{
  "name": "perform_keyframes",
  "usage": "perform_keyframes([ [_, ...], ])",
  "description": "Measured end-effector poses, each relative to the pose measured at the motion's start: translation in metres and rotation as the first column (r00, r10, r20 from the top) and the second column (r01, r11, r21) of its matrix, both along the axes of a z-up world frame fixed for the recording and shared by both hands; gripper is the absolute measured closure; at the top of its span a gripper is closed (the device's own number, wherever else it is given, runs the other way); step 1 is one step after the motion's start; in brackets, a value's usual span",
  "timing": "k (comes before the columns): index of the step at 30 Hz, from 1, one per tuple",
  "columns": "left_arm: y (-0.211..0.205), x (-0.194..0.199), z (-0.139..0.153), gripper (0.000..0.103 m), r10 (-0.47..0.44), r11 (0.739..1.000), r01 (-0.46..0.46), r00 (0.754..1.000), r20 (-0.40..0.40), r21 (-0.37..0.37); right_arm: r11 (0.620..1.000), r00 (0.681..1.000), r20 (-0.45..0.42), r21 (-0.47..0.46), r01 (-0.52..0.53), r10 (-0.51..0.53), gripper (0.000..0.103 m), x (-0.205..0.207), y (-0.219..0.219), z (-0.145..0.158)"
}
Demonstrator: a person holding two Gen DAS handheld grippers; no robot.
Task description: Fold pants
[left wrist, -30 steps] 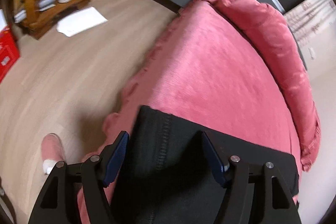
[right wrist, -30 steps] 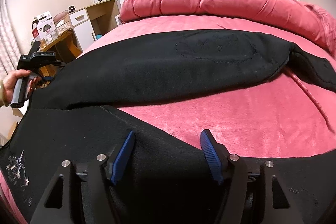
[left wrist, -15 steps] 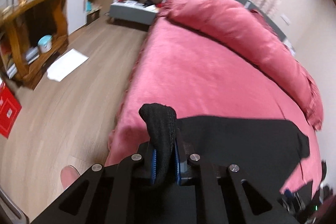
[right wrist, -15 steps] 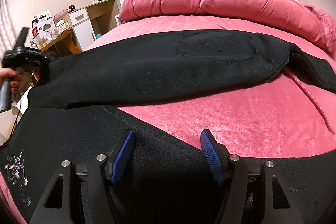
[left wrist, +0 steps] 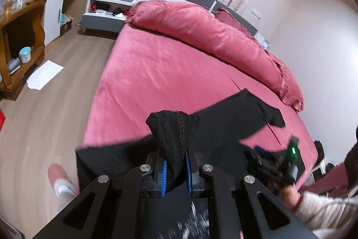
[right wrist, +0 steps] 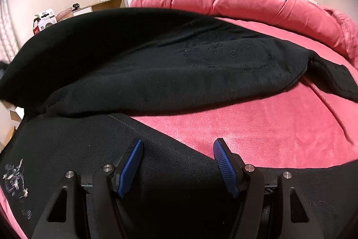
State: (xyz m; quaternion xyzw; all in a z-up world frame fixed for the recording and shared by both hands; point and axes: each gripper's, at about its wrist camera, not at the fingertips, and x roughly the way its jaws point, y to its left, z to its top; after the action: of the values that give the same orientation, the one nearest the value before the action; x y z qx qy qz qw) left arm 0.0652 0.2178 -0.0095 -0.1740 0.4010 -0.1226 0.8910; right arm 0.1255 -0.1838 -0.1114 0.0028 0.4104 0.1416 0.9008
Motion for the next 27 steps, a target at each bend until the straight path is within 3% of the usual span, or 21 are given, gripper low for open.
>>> perform_keyframes([
  [5,-0.027,-0.035,-0.036,0.09,-0.023,1.0,0.024,0.997,-0.068,0.012,0.999,0.999,-0.025,0.016,0.039,-0.038,0.037,-0.006,-0.004,0.011],
  [10,-0.046,-0.049,-0.072,0.09,-0.036,0.999,0.038,0.988,-0.152,0.008,0.982,0.993,-0.069,0.162,0.101,-0.091,0.037,-0.013,-0.029,0.028],
  [15,-0.048,-0.05,-0.084,0.09,-0.036,0.999,0.037,0.982,-0.187,0.0,0.967,0.991,-0.093,0.227,0.117,-0.098,0.037,0.022,-0.04,0.045],
  [19,-0.039,-0.054,-0.081,0.09,-0.014,0.999,0.008,0.983,-0.186,-0.033,0.917,0.967,-0.179,0.325,0.231,-0.18,0.037,0.076,-0.05,0.046],
  [22,-0.036,-0.055,-0.081,0.09,-0.003,0.999,-0.006,0.981,-0.192,-0.046,0.844,0.929,-0.269,0.407,0.348,-0.253,0.039,0.105,-0.061,0.034],
  [23,-0.033,-0.056,-0.08,0.09,0.0,0.998,-0.01,0.981,-0.193,-0.054,0.837,0.922,-0.285,0.408,0.364,-0.262,0.043,0.11,-0.063,0.03],
  [25,-0.03,-0.057,-0.077,0.09,0.008,0.998,-0.02,0.982,-0.188,-0.061,0.846,0.91,-0.309,0.372,0.382,-0.276,0.069,0.12,-0.061,0.022],
  [26,-0.028,-0.057,-0.076,0.09,0.014,0.998,-0.026,0.983,-0.185,-0.065,0.854,0.911,-0.317,0.363,0.374,-0.264,0.087,0.124,-0.061,0.021],
  [27,-0.026,-0.056,-0.075,0.09,0.023,0.997,-0.036,0.983,-0.181,-0.071,0.857,0.915,-0.312,0.365,0.365,-0.257,0.09,0.123,-0.062,0.023],
])
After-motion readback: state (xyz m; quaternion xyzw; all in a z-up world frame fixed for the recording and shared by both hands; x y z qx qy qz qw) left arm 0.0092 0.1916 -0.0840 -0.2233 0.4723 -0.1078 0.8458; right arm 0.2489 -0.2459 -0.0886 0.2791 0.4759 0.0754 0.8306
